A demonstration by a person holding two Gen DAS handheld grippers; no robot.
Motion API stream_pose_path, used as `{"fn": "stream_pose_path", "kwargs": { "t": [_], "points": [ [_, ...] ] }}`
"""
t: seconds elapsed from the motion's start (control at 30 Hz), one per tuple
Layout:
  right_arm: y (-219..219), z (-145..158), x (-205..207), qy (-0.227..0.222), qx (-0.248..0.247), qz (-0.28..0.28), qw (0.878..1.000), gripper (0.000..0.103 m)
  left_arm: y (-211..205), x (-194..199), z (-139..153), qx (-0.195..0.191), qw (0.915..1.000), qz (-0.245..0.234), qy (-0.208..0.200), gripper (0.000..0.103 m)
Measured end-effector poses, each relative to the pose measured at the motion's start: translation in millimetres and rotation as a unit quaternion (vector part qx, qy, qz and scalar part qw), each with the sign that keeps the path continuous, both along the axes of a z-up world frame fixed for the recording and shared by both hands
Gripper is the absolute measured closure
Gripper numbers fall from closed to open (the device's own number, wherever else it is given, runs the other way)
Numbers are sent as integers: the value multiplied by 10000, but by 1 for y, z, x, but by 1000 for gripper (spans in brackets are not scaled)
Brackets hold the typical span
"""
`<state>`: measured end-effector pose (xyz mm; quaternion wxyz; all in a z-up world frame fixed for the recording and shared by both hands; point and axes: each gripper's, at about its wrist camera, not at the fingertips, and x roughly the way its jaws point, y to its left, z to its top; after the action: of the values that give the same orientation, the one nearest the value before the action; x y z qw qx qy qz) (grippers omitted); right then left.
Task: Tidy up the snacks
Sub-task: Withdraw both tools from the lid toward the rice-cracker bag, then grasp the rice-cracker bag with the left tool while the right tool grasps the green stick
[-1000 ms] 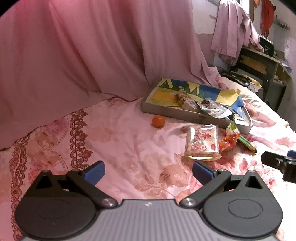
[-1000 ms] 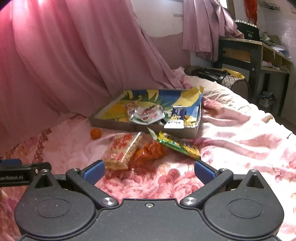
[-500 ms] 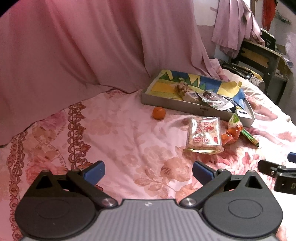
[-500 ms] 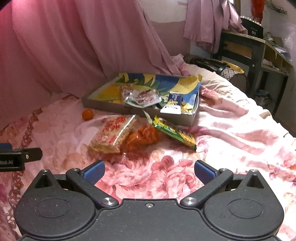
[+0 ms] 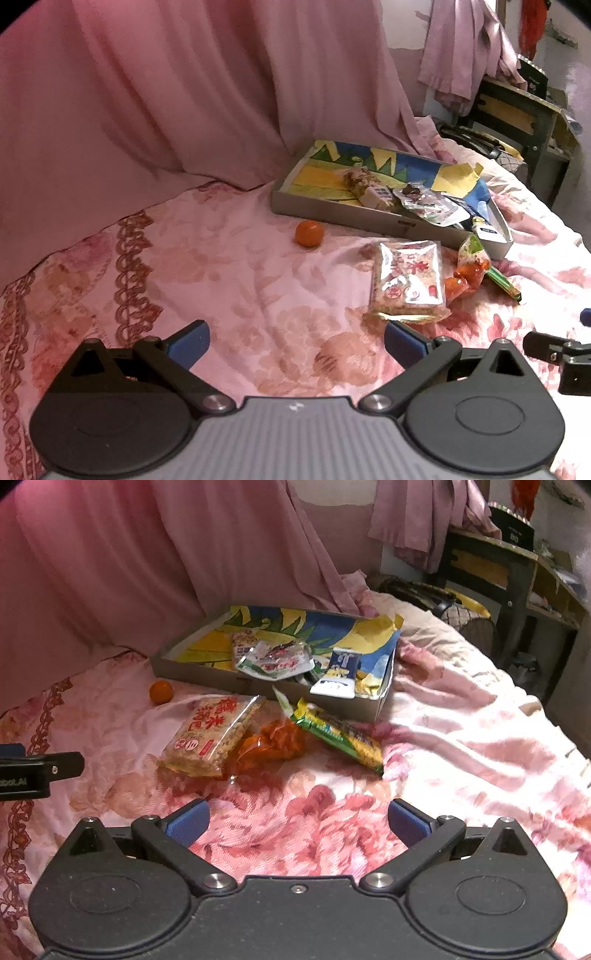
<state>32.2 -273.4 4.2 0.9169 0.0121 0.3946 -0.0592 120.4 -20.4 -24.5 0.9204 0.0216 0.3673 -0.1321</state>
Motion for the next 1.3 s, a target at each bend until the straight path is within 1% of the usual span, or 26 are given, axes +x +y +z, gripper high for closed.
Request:
{"fn": "stream_pose_path", "kwargs": {
  "t": [0.13,0.2,0.33,0.47,0.53,0.63,0.73,0.9,1.07,1.3],
  "points": [
    [-1,4,9,-22,-324,208,9993,1,-9,4,-4,242,9995,-114,-152,0],
    [-1,5,14,-59,-557,401,9976,1,-11,7,-5,263,9994,-163,-184,0],
    [-8,7,22,-261,-1085,586,9920,1,-15,13,-7,122,9995,-233,-193,0],
    [-19,1,30,-395,-1530,761,9845,1,-22,24,-10,-107,9995,-237,-199,0],
    [-24,-4,34,-458,-1610,760,9830,1,-25,30,-11,-274,9992,-217,-189,0],
    [-29,-11,44,-357,-1644,721,9831,1,-31,40,-15,-542,9980,-258,-183,0],
    [-27,-18,52,-280,-1691,791,9820,1,-38,50,-22,-672,9971,-329,-103,0],
    [-22,-31,59,-200,-1984,1006,9747,1,-50,61,-34,-733,9961,-484,13,0],
    [-20,-42,68,-61,-2075,1167,9712,1,-63,65,-40,-632,9946,-821,-51,0],
    [-10,-58,75,21,-2514,1413,9575,1,-82,71,-48,-595,9912,-1183,-70,0]
  ]
}}
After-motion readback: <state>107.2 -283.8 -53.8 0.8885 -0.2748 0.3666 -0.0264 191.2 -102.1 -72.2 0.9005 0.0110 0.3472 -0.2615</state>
